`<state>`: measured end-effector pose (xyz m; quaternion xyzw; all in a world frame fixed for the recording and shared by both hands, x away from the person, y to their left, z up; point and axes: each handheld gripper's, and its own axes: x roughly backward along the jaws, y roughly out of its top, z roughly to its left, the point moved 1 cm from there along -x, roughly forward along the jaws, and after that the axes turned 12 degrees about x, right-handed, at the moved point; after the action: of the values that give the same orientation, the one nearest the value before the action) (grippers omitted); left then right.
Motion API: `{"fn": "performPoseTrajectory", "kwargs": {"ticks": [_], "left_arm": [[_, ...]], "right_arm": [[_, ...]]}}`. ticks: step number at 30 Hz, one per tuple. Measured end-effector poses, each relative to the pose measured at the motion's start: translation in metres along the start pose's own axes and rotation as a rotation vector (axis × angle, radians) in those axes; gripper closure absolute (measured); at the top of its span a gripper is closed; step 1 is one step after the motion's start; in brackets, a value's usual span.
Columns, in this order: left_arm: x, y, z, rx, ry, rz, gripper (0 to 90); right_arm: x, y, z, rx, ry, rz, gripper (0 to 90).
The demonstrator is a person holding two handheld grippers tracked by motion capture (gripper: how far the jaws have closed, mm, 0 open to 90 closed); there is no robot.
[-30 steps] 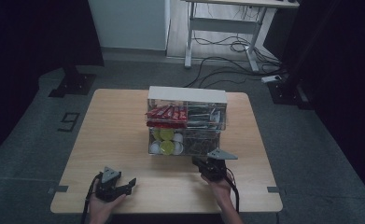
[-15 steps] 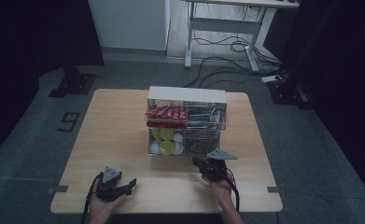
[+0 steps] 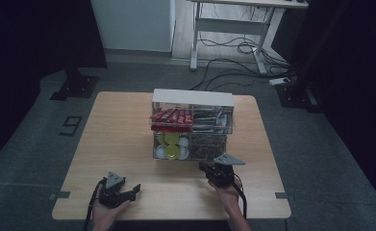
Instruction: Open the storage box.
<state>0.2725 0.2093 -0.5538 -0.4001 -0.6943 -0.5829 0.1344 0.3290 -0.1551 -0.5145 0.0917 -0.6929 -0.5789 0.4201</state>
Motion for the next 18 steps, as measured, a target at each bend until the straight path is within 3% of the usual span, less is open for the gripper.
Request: {"fn": "performPoseTrajectory", "kwargs": {"ticks": [11,14,18], "left_arm": [[-0.001,-0.001,0.001,0.000,0.002,0.003,29.0],[-0.001,-0.001,0.001,0.001,0.002,0.004,29.0],[-0.001,-0.001,0.001,0.001,0.002,0.003,28.9]], "right_arm": [[0.004,0.002,0.003,0.036,-0.011,-0.014,89.4],[0.007,0.004,0.003,0.060,-0.062,-0.028,89.3],[0.012,0.006,-0.002,0.032,-0.051,-0.048,89.3]]}}
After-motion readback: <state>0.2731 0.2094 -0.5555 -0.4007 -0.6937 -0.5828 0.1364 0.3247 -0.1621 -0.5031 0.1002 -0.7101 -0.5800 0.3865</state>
